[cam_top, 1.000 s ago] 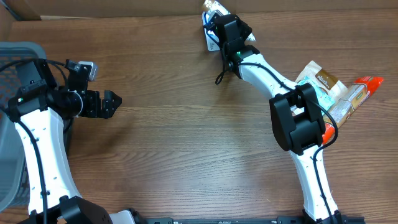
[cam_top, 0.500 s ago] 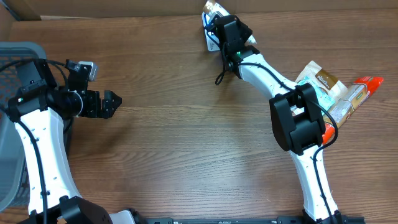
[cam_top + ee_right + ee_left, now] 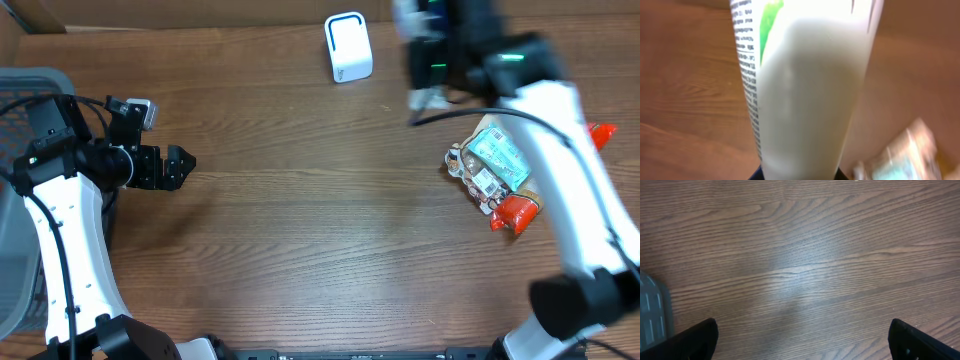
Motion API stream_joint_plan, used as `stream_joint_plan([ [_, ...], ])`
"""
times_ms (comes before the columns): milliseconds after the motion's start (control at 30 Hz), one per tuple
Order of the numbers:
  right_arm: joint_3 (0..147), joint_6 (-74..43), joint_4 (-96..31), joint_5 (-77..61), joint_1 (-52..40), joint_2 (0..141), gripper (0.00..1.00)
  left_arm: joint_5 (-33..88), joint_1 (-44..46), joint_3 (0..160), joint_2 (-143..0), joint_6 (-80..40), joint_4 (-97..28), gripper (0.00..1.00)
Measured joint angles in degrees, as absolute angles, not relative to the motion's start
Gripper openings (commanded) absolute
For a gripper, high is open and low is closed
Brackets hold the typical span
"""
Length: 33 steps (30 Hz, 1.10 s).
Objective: Scan the item barcode
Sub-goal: 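Carry the lotion tube right and release it onto the pile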
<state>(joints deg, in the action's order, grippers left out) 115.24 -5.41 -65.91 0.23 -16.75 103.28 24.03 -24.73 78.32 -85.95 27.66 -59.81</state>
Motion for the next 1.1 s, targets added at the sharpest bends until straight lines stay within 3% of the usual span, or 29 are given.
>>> stream_joint_plan([
  [167,111.15,-19.62,-74.61,3.03,-6.55,102.61,0.04,24.03,-24.73,78.32,-85.95,27.66,-59.81,0.99],
  [467,85.52,-29.63,-61.80,6.44,2.68,107.81,0.04,24.05,-24.73,78.32,-85.95,27.66,-59.79,1.00],
  [500,83.94,-29.87,-61.14,6.48,3.42,107.81,0.12,24.05,-24.73,78.32,-85.95,27.66,-59.79,0.99],
  [533,82.50,-30.04,-60.73,6.39,4.36,107.81,0.30,24.03,-24.73,78.32,-85.95,27.66,-59.79,1.00],
  [600,81.71,-29.63,-60.71,6.22,5.54,107.81,0.75,24.03,-24.73,78.32,-85.95,27.66,-59.79,0.99],
  [633,81.73,-29.12,-60.62,6.13,5.82,107.77,0.82,24.03,-24.73,78.32,-85.95,27.66,-59.79,0.99],
  [933,86.91,-23.31,-70.17,2.94,4.51,106.19,0.85,24.03,-24.73,78.32,-85.95,27.66,-59.79,1.00],
  [1100,92.07,-20.29,-73.21,0.10,-0.58,96.82,0.88,24.05,-24.73,78.32,-85.95,27.66,-59.81,1.00],
])
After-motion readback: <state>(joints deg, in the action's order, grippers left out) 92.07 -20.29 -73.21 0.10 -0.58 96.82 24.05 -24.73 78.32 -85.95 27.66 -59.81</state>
